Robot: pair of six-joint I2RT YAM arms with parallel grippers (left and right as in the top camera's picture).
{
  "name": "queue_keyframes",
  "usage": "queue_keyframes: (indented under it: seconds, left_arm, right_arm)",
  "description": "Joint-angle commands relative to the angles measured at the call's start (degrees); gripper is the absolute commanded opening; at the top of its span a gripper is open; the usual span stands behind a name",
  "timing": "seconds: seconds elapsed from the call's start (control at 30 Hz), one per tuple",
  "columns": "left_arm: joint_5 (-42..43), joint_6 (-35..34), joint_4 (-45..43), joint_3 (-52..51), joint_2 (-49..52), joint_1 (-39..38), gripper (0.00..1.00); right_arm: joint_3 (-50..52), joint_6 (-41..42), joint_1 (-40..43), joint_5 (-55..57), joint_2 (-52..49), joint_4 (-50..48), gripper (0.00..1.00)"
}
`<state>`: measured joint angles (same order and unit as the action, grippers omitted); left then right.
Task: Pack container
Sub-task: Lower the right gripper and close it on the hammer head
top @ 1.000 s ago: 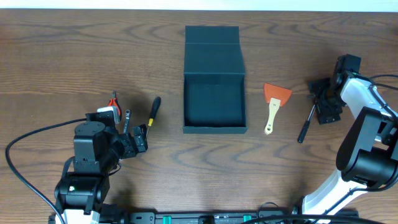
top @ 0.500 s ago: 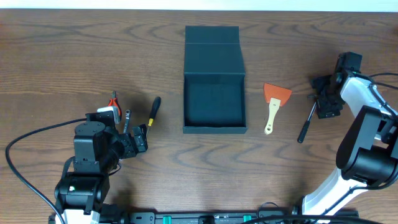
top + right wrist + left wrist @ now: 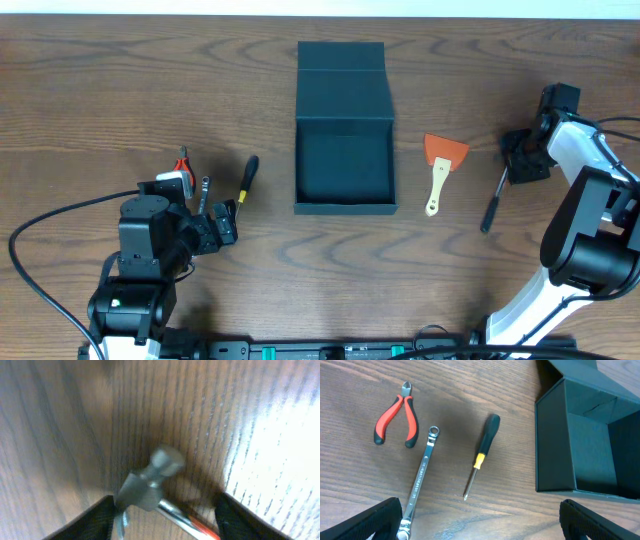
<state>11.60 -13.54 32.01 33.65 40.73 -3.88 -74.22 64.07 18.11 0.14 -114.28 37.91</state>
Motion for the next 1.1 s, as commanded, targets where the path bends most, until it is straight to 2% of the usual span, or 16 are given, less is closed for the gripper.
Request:
queue_keyframes:
  seconds: [0.0,0.23,0.3,0.33,0.67,0.77,0.8,1.07]
  left_arm:
    - [-0.7,-0.6,0.1,1.2,0.0,-0.2,0.99]
    - [-0.4,-0.8,0.1,1.2,0.0,-0.2,0.99]
    - [-0.4,-0.8,0.1,1.2,0.0,-0.2,0.98]
    - [-0.4,-0.8,0.1,1.2,0.0,-0.2,0.99]
    - [-0.4,-0.8,0.1,1.2,0.0,-0.2,0.98]
    - [-0.4,-0.8,0.1,1.2,0.0,-0.2,0.99]
    - [-0.4,-0.8,0.1,1.2,0.0,-0.2,0.98]
    - [-0.4,-0.7,0.1,1.2,0.0,-0.2,0.99]
  right_arm:
    - [0.9,-0.3,-0.1,-2.1,-3.1,0.9,0.47]
    - [0.9,-0.3,-0.2,-2.1,-3.1,1.6,0.41]
    - [0.9,-0.3,-0.2,-2.1,-3.1,2.0,0.31]
    - [0.9,-0.3,-0.2,-2.1,-3.1,2.2,0.29]
    - [0.9,-1.1,-0.2,-2.1,-3.1,3.3,0.22]
    - [0.9,-1.6,-0.2,-2.1,-3.1,3.6,0.06]
    - [0.9,-1.6,-0.2,-2.1,-3.1,3.7,0.03]
    - [0.9,-5.1,-0.2,-0.8,-3.1,3.7,0.01]
